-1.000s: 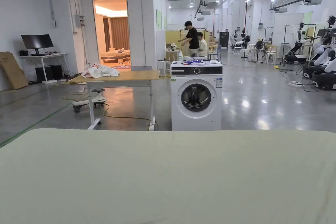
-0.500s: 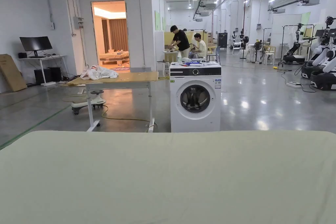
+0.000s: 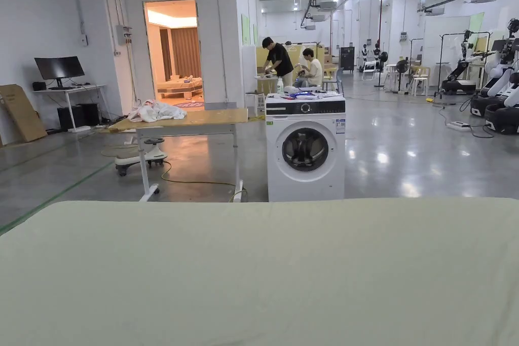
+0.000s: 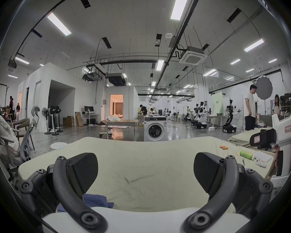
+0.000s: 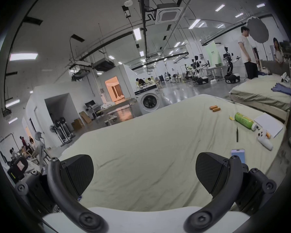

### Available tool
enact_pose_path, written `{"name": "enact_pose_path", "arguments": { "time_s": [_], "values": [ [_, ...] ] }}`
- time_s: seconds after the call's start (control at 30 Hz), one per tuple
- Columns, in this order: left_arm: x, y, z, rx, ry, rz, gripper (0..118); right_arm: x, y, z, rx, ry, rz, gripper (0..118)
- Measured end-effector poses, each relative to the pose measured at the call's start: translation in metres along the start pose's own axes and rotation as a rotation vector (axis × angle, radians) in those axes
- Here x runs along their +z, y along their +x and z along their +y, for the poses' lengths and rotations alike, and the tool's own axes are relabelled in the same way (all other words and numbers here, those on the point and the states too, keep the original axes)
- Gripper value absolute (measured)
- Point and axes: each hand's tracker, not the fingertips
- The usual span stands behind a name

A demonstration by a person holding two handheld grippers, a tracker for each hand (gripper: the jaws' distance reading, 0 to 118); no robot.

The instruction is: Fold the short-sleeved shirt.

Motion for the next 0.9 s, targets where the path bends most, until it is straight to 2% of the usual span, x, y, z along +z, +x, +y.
{"name": "enact_pose_path", "arguments": {
  "time_s": [0.1,0.23,0.4,0.7,0.77,0.9],
  "values": [
    [-0.001,0.001,0.001,-0.004,-0.003,-0.002,114,0.004,-0.003,0.0,-0.001,0.003,0.023,118],
    [0.0,0.001,0.002,-0.001,-0.002,-0.01,114,0.006,-0.006,0.0,-0.061,-0.037,0.06,118],
    [0.001,0.002,0.005,-0.006,0.006,-0.017,114,0.009,-0.01,0.0,-0.04,-0.025,0.101,118],
    [0.0,0.003,0.006,0.002,-0.002,-0.022,114,0.008,-0.012,-0.002,0.015,-0.04,0.022,118],
    [-0.001,0.005,0.006,-0.001,-0.004,-0.026,114,0.006,-0.013,-0.002,-0.006,-0.049,-0.021,118],
    [-0.001,0.004,0.003,0.014,-0.008,-0.038,114,0.001,-0.01,-0.004,-0.012,-0.038,-0.031,118]
  ]
}}
